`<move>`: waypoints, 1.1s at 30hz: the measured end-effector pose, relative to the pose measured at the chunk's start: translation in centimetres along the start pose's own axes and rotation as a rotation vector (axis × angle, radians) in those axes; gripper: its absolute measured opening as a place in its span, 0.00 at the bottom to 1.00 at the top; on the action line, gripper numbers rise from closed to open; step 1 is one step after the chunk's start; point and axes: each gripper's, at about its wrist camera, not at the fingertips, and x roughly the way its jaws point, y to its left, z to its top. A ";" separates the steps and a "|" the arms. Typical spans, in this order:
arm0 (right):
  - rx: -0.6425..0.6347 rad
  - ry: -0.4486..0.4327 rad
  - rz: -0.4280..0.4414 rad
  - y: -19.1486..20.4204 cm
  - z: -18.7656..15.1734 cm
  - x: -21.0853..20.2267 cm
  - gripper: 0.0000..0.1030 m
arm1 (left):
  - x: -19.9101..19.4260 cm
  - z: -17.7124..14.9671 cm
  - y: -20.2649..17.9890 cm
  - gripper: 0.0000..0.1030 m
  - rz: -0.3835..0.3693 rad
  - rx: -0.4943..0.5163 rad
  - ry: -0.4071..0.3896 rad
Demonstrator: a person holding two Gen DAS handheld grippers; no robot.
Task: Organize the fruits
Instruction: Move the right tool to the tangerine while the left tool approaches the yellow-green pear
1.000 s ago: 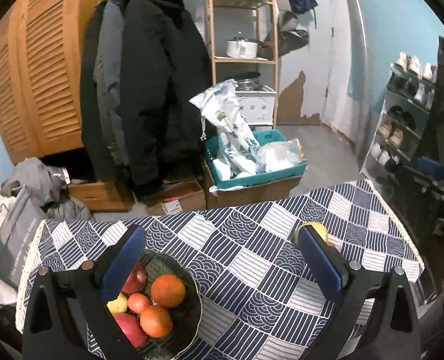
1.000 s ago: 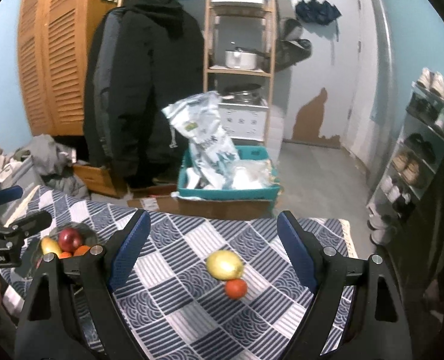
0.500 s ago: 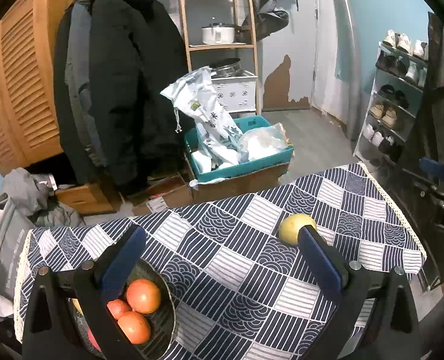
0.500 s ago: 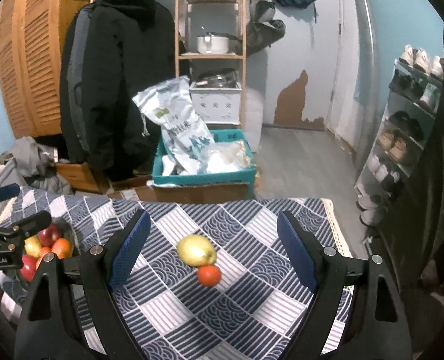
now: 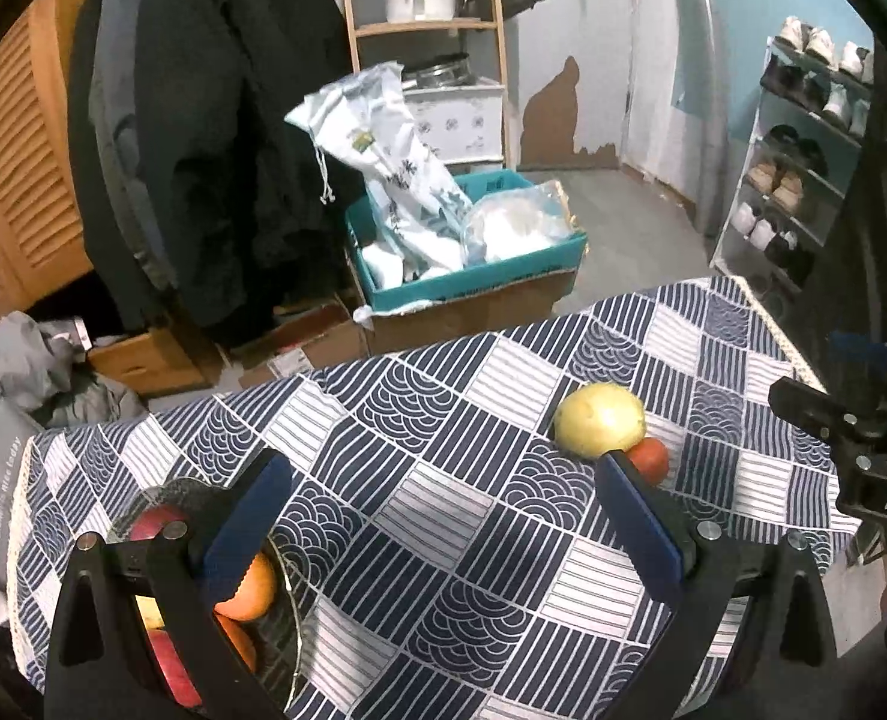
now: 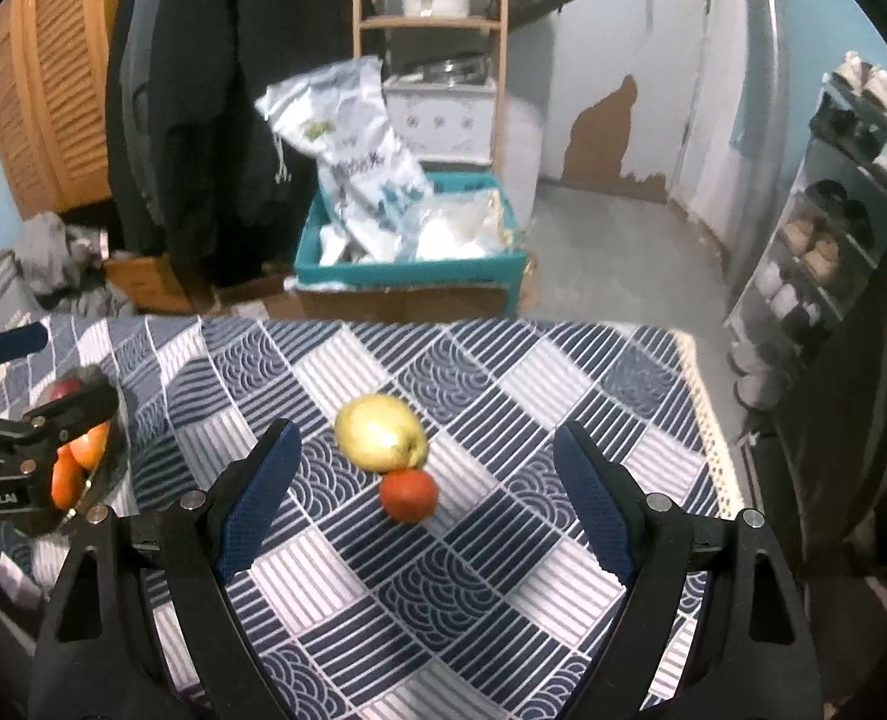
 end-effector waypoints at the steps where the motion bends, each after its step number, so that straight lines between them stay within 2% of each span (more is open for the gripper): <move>1: 0.003 0.012 0.002 0.0 -0.1 0.5 0.82 | 0.5 -0.1 0.0 0.99 0.000 -0.001 0.008; 12: 0.080 0.188 0.043 -1.5 -1.5 7.7 0.82 | 5.7 -1.1 0.1 0.99 0.008 -0.020 0.106; 24: 0.035 0.342 0.056 -1.0 -4.1 14.3 0.82 | 10.1 -2.9 -0.2 0.99 0.017 0.018 0.178; 33: 0.042 0.398 0.099 -0.9 -5.4 16.6 0.68 | 11.3 -3.4 -0.8 0.99 -0.007 0.029 0.205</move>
